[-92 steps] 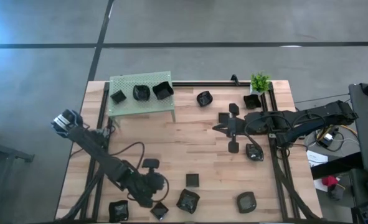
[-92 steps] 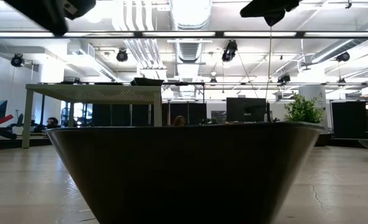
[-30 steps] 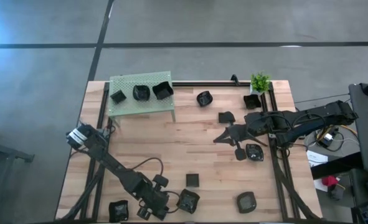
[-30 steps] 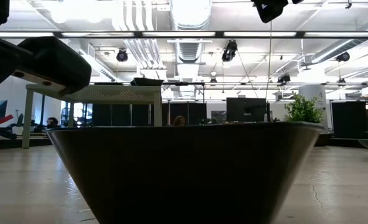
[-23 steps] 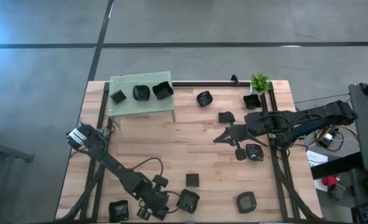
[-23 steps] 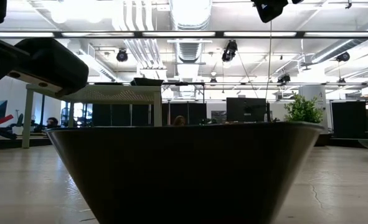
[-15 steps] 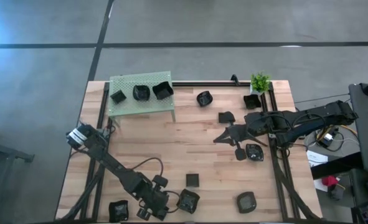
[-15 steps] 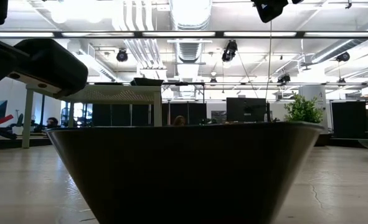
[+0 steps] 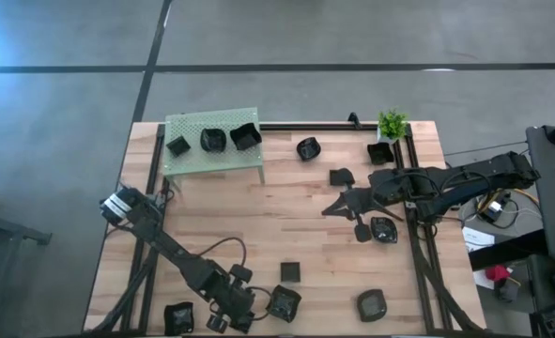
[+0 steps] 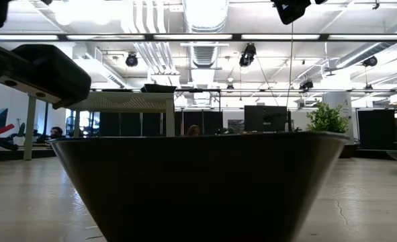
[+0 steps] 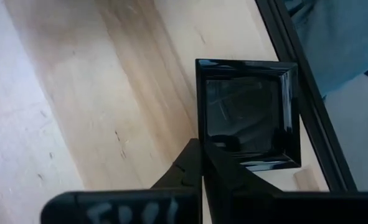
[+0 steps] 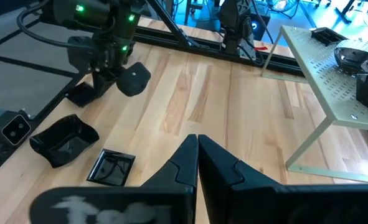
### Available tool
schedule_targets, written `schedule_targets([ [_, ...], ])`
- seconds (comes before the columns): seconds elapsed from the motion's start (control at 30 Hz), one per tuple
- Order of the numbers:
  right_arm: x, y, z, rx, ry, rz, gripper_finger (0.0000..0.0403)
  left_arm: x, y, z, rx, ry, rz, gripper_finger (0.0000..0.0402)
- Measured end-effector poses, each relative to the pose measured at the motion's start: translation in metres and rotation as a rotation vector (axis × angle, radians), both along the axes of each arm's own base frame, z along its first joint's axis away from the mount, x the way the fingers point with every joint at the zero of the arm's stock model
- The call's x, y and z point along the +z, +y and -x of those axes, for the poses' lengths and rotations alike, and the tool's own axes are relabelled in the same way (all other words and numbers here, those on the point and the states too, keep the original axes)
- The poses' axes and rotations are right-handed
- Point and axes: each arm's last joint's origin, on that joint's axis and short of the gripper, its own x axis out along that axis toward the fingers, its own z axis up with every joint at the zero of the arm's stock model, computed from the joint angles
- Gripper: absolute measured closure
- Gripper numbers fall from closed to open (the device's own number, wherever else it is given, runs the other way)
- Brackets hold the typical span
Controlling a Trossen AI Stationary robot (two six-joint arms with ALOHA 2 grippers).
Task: Pick & Place Mini shaped plates
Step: Stack the black square shaped plate on top of the square shaped plate on the shelf
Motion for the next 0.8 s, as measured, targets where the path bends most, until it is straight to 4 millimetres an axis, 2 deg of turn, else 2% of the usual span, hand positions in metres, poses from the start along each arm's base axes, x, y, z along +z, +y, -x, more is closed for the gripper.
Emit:
schedule_targets([
  [0.17, 0.000, 0.000, 0.000, 0.000, 0.000, 0.000, 0.0394, 0.004, 0.001, 0.000, 0.034, 0.005, 0.018, 0.0401],
  [0.57, 0.000, 0.000, 0.000, 0.003, -0.002, 0.006, 0.0394, 0.027, 0.008, 0.004, 0.076, -0.025, 0.042, 0.0401],
  [0.8, 0.000, 0.000, 0.000, 0.003, -0.002, 0.007, 0.0394, 0.035, 0.016, 0.010, 0.153, -0.021, -0.017, 0.0401],
])
